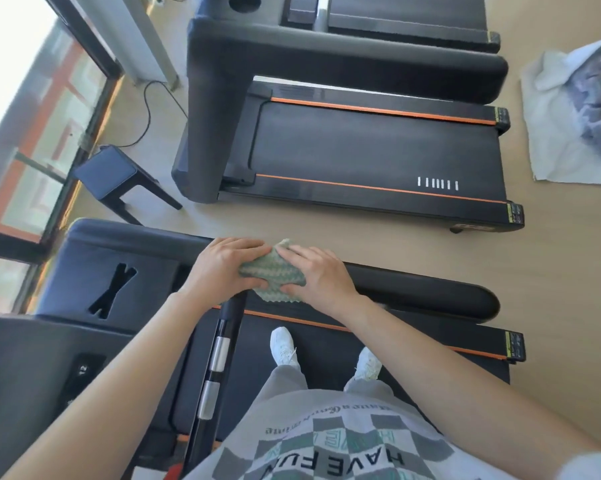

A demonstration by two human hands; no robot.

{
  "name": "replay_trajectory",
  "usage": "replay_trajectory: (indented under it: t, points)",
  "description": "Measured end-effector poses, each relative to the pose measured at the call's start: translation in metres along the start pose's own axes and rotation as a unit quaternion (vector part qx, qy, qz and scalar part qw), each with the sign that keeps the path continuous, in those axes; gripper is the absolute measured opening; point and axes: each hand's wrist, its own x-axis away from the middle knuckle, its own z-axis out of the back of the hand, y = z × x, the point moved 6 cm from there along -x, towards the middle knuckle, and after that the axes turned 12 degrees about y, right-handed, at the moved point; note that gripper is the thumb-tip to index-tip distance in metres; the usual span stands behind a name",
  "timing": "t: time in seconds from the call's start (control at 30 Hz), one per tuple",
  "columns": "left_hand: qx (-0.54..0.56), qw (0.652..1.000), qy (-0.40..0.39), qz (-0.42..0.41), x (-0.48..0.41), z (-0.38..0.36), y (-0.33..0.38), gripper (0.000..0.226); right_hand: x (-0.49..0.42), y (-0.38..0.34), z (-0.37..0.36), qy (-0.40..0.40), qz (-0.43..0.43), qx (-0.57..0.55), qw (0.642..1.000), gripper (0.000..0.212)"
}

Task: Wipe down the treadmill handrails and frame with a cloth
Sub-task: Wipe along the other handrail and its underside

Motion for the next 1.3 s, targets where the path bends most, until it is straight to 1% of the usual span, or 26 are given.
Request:
replay_trajectory:
  t: [0.13, 0.17, 0.23, 0.3, 0.37, 0.43, 0.47, 0.5, 0.53, 0.57, 0.6, 0.63, 0.67, 0.7, 0.77, 0.8, 0.87, 0.93, 0.97, 1.0, 1.03, 1.07, 1.1, 1.2, 1.3]
  points:
    - [0.026, 0.998, 0.064, -0.008, 0.012, 0.004, 0.007, 0.031, 0.012, 0.006, 0.01, 0.062, 0.033, -0.019, 0.997, 0.059]
    - [0.032, 0.996, 0.078, -0.014, 0.015, 0.004, 0.014, 0.025, 0.017, 0.009, 0.016, 0.083, 0.042, -0.019, 0.996, 0.053]
    - [0.051, 0.995, 0.088, -0.013, 0.02, 0.005, 0.03, 0.019, 0.029, 0.017, 0.029, 0.125, 0.06, -0.019, 0.99, 0.038]
    - [0.091, 0.992, 0.079, 0.031, 0.026, 0.003, 0.043, 0.018, 0.044, 0.027, 0.043, 0.156, 0.067, -0.022, 0.985, 0.025]
    - [0.151, 0.981, 0.037, 0.115, 0.035, -0.002, 0.058, 0.017, 0.063, 0.039, 0.055, 0.159, 0.052, -0.033, 0.985, 0.023]
    - [0.209, 0.953, -0.01, 0.219, 0.05, -0.013, 0.071, 0.018, 0.087, 0.05, 0.064, 0.144, 0.015, -0.063, 0.987, 0.023]
    - [0.248, 0.928, -0.023, 0.277, 0.058, -0.019, 0.077, 0.017, 0.1, 0.055, 0.066, 0.133, -0.023, -0.084, 0.987, 0.023]
    - [0.3, 0.89, -0.022, 0.343, 0.067, -0.025, 0.083, 0.016, 0.113, 0.06, 0.066, 0.119, -0.081, -0.113, 0.983, 0.023]
    - [0.352, 0.84, -0.011, 0.414, 0.075, -0.032, 0.087, 0.013, 0.126, 0.066, 0.063, 0.104, -0.159, -0.152, 0.97, 0.023]
    - [0.393, 0.783, -0.003, 0.482, 0.085, -0.04, 0.092, 0.007, 0.139, 0.072, 0.058, 0.09, -0.244, -0.194, 0.946, 0.021]
    - [0.41, 0.738, 0.0, 0.536, 0.093, -0.048, 0.096, 0.006, 0.151, 0.077, 0.05, 0.082, -0.326, -0.232, 0.913, 0.018]
    - [0.419, 0.701, -0.003, 0.578, 0.1, -0.058, 0.1, 0.01, 0.161, 0.081, 0.043, 0.079, -0.4, -0.263, 0.875, 0.014]
    - [0.428, 0.666, -0.008, 0.611, 0.106, -0.067, 0.104, 0.013, 0.171, 0.085, 0.035, 0.071, -0.474, -0.293, 0.827, 0.009]
    - [0.439, 0.631, -0.008, 0.64, 0.11, -0.077, 0.107, 0.015, 0.179, 0.087, 0.029, 0.061, -0.543, -0.33, 0.77, 0.007]
    - [0.46, 0.567, 0.0, 0.683, 0.114, -0.094, 0.109, 0.021, 0.189, 0.086, 0.018, 0.037, -0.643, -0.421, 0.638, 0.014]
    - [0.475, 0.537, 0.005, 0.697, 0.114, -0.101, 0.108, 0.026, 0.19, 0.084, 0.014, 0.035, -0.669, -0.469, 0.575, 0.02]
    - [0.514, 0.48, 0.012, 0.711, 0.109, -0.11, 0.112, 0.03, 0.188, 0.082, 0.011, 0.053, -0.689, -0.551, 0.468, 0.028]
    - [0.559, 0.431, 0.027, 0.708, 0.099, -0.113, 0.119, 0.027, 0.182, 0.083, 0.012, 0.087, -0.684, -0.617, 0.379, 0.029]
    - [0.583, 0.404, 0.041, 0.704, 0.093, -0.113, 0.123, 0.026, 0.178, 0.083, 0.014, 0.101, -0.675, -0.644, 0.347, 0.026]
    - [0.607, 0.375, 0.053, 0.698, 0.086, -0.112, 0.129, 0.026, 0.175, 0.083, 0.017, 0.114, -0.663, -0.667, 0.321, 0.02]
    - [0.631, 0.345, 0.064, 0.692, 0.082, -0.111, 0.135, 0.026, 0.172, 0.081, 0.021, 0.125, -0.652, -0.682, 0.306, 0.015]
    - [0.647, 0.32, 0.073, 0.688, 0.078, -0.111, 0.139, 0.026, 0.171, 0.078, 0.025, 0.139, -0.645, -0.691, 0.294, 0.014]
    - [0.658, 0.304, 0.081, 0.684, 0.077, -0.109, 0.143, 0.025, 0.17, 0.076, 0.027, 0.153, -0.645, -0.694, 0.282, 0.014]
    - [0.668, 0.285, 0.095, 0.681, 0.076, -0.109, 0.15, 0.023, 0.169, 0.067, 0.022, 0.178, -0.641, -0.703, 0.251, 0.008]
    - [0.663, 0.284, 0.096, 0.686, 0.075, -0.11, 0.156, 0.016, 0.163, 0.066, 0.011, 0.183, -0.643, -0.702, 0.246, 0.006]
